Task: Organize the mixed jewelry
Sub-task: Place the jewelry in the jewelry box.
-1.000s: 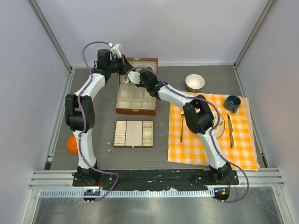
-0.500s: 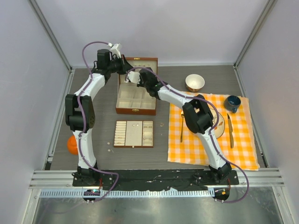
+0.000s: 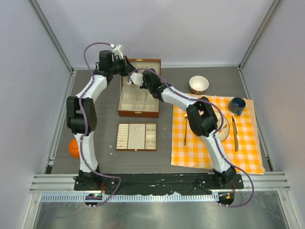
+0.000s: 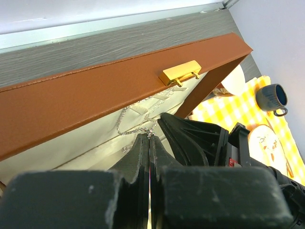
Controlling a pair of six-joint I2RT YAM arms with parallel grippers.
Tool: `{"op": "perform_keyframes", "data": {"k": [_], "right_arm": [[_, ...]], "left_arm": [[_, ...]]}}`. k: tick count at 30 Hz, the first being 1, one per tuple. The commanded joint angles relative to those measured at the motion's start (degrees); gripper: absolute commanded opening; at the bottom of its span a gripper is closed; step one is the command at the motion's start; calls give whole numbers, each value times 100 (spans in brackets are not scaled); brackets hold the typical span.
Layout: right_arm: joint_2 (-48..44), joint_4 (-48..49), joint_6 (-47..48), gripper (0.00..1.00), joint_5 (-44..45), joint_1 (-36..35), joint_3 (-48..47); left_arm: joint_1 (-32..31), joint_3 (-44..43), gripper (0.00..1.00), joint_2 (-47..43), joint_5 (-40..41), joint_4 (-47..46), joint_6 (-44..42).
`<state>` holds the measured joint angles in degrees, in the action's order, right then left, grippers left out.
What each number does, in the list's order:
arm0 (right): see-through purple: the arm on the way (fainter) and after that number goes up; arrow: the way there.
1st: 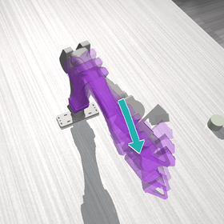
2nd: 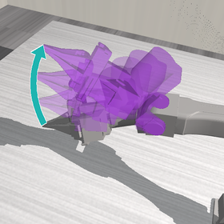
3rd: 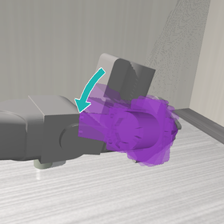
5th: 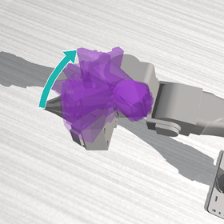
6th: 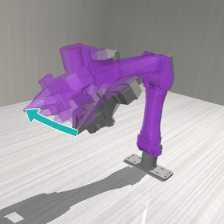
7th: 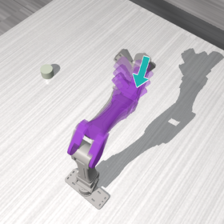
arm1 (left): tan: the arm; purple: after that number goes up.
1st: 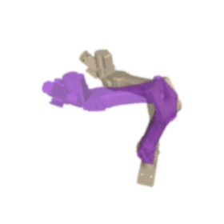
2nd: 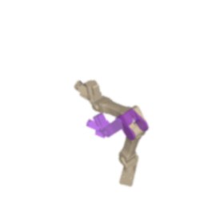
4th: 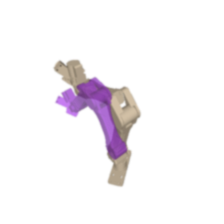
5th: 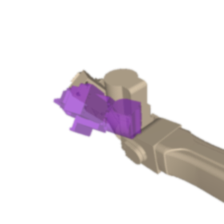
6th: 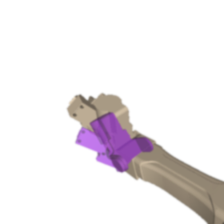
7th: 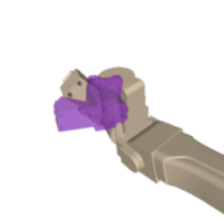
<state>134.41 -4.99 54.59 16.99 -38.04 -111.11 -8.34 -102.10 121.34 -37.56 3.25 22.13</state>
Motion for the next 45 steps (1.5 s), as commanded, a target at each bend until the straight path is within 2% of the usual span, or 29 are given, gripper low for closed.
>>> {"op": "perform_keyframes", "data": {"k": [1,14,29,45], "right_arm": [[-64,-133,-317,1,-249,25,-192],[-389,-1065,-1406,1,-1224,174,-526],[-415,-1452,-1829,1,-1822,218,-824],[-521,-1724,-2145,1,-2174,218,-965]], "left_arm": [[-27,-169,0,-49,-252,-210,81],[-36,42,0,-49,-375,-702,828],[-256,472,0,-14,47,-729,687],[-370,235,0,162,223,-729,819]]}}
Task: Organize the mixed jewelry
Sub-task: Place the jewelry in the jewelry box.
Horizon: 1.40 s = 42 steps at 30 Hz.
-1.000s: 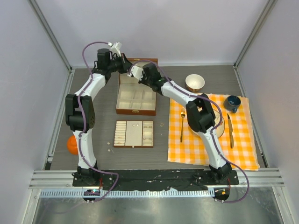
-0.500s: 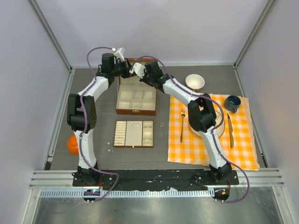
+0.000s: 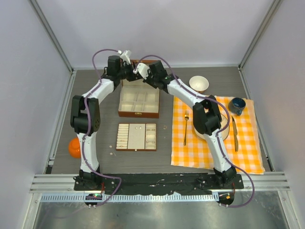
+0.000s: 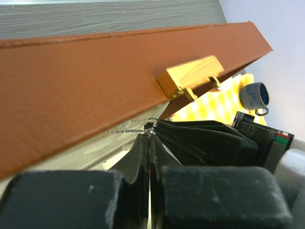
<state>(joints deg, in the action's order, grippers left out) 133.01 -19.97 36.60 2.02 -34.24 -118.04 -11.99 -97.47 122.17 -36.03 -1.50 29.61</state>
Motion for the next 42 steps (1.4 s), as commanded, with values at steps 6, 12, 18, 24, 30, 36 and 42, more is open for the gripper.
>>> {"op": "perform_keyframes", "data": {"k": [6,12,18,24,30,36,42], "right_arm": [[-416,-324,-399,1,-808,-171,-290],[-451,-359,-417,1,-844,-171,-229],[-416,-350,-426,1,-853,-171,-211],[-407,-368,-443,1,-879,-171,-202],[-399,-385,-452,1,-905,-180,-193],[-443,-394,-443,1,-896,-188,-202],[-478,-403,-399,1,-861,-188,-211]], "left_arm": [[-5,-369,0,202,114,-386,370],[-14,-395,0,272,26,-597,721],[-14,-325,0,325,-62,-922,1143],[-14,-325,0,351,-123,-1089,1425],[-58,-229,0,316,-132,-1160,1452],[-102,-53,0,308,-80,-1142,1320],[-120,351,0,150,-44,-1090,1013]]}}
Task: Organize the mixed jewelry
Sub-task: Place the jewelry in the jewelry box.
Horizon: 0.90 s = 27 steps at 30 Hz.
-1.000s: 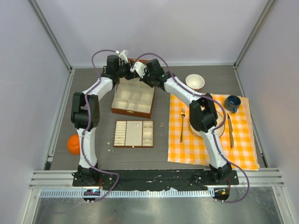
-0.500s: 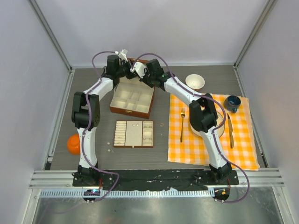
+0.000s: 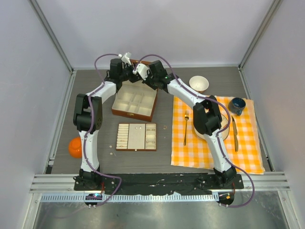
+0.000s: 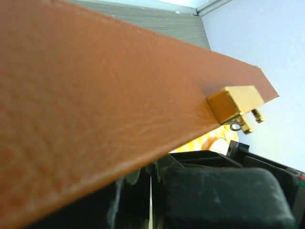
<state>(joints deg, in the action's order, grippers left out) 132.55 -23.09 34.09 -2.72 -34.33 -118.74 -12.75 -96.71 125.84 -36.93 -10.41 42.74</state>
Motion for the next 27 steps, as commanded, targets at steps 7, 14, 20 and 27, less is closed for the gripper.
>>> {"op": "perform_keyframes", "data": {"k": [7,14,20,27], "right_arm": [[-467,-99,-130,1,-352,-180,-141],[-537,-99,-95,1,-308,-197,-88],[-607,-99,-86,1,-308,-241,-9],[-660,-108,-95,1,-326,-250,52]], "left_arm": [[-34,539,0,-367,124,-14,-670],[-43,591,6,-482,239,180,-952],[-43,539,21,-473,282,189,-961],[-43,451,33,-473,344,250,-1005]]}}
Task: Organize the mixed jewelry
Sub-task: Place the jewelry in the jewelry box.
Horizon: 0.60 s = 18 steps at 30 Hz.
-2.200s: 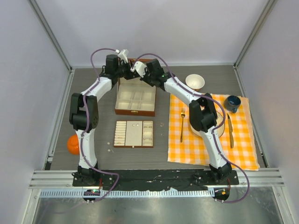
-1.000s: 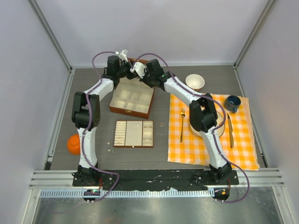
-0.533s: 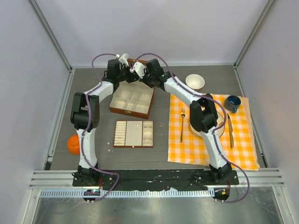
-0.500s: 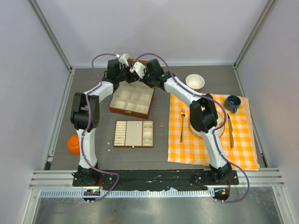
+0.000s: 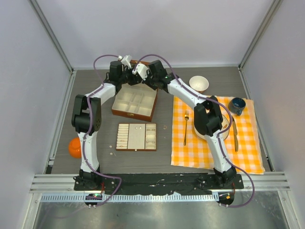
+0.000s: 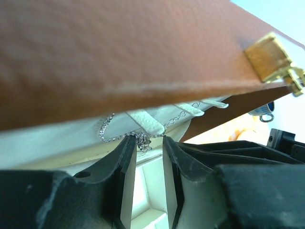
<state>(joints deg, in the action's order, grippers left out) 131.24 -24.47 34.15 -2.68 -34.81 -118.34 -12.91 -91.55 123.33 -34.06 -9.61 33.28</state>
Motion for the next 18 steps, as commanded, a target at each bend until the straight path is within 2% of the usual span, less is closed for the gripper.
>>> {"op": "perform_keyframes", "data": {"k": [1,8,18], "right_arm": [[-538,21,-110,1,-321,-211,31],[-582,4,-128,1,-356,-211,101],[-599,-5,-128,1,-339,-219,101]], "left_arm": [[-28,-82,34,-213,58,187,-58],[-28,-311,39,-204,181,442,-189],[-63,-364,40,-309,480,776,-497]]}}
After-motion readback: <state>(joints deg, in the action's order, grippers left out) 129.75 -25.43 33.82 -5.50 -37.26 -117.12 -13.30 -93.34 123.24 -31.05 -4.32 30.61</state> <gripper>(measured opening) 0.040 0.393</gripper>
